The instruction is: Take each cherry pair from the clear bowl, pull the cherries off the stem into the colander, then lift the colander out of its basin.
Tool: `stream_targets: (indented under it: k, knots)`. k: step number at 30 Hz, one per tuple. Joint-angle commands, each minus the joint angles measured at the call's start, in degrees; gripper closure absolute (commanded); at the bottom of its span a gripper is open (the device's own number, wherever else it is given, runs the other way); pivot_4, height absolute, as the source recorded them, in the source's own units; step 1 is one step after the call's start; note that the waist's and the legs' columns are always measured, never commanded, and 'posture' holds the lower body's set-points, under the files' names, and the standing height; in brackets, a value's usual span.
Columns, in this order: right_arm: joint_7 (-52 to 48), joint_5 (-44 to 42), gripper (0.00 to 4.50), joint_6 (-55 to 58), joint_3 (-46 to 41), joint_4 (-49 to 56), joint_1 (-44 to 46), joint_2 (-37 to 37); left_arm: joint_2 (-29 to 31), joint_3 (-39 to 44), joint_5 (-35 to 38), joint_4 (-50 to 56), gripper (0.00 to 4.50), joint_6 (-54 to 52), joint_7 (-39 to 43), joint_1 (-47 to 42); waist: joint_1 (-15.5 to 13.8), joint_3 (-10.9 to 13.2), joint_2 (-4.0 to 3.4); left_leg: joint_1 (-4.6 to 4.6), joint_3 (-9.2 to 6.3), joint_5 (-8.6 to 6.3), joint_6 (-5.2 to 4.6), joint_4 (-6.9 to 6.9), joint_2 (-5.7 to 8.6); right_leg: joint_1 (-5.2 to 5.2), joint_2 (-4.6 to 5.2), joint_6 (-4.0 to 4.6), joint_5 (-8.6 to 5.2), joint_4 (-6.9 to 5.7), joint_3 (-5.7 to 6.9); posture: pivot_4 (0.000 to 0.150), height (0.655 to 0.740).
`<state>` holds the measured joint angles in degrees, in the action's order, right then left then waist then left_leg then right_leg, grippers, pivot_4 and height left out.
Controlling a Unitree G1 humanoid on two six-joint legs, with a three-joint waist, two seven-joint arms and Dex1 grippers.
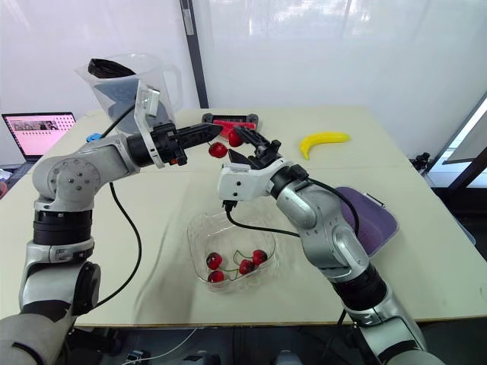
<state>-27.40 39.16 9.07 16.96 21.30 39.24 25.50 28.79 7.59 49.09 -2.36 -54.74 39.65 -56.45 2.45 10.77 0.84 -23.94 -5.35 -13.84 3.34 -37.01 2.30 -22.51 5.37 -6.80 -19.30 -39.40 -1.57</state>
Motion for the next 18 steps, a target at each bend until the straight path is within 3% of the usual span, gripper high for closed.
stream_targets:
  k: [1, 6, 9, 13, 15, 18]
  knots:
    - [-2.01, -3.73, 0.07, -1.81, -3.77, 3.79, -3.23, 2.31, 0.39, 0.62, -0.41, 0.71, 4.5, 0.86, 1.25, -1.67, -0.15, 0.0, 0.0, 0.0, -0.01, 0.0, 0.0, 0.01, 0.0, 0.01, 0.0, 0.0, 0.0, 0.01, 0.01, 0.15, 0.74]
    - [-10.81, -29.0, 0.07, 10.62, -17.13, 7.61, -4.79, -1.98, 1.67, -1.04, -2.34, 0.52, 4.5, 3.07, 6.61, -0.81, 0.12, 0.01, 0.0, 0.0, -0.03, 0.0, 0.0, 0.0, -0.02, 0.04, -0.02, 0.0, 0.0, 0.01, 0.03, 0.15, 0.74]
    - [-23.03, -49.39, 0.07, 22.42, -23.22, 9.61, -3.62, 0.46, 3.64, -3.78, -4.05, 1.86, 4.5, 5.36, 13.02, 0.83, 0.07, 0.02, -0.02, 0.03, -0.05, 0.0, 0.0, 0.01, -0.05, 0.08, -0.04, 0.01, 0.0, 0.02, 0.05, 0.15, 0.74]
    - [-27.32, -67.63, 0.07, 45.44, -30.0, 11.73, -1.25, 6.91, 4.7, -6.86, -4.55, 4.46, 4.5, 6.67, 19.03, 2.72, -0.01, 0.03, -0.04, 0.06, -0.25, -0.04, -0.07, 0.02, -0.06, 0.11, -0.03, 0.01, 0.0, 0.03, 0.05, 0.15, 0.74]
    - [-29.63, -73.2, 0.07, 50.59, -29.95, 11.71, 0.11, 10.84, 5.04, -7.71, -4.28, 5.82, 4.5, 6.32, 20.91, 3.37, -0.06, 0.03, -0.04, 0.04, -0.38, -0.09, -0.16, -0.01, -0.08, 0.17, 0.01, 0.01, 0.0, 0.06, 0.07, 0.15, 0.74]
    - [-28.56, -73.46, 0.07, 49.8, -26.17, 10.51, 1.6, 13.46, 5.1, -8.48, -3.45, 7.94, 4.5, 5.25, 22.55, 4.21, -0.03, 0.03, -0.04, 0.04, -0.48, -0.22, -0.39, -0.01, -0.05, 0.19, 0.0, 0.01, 0.0, 0.08, 0.14, 0.15, 0.74]
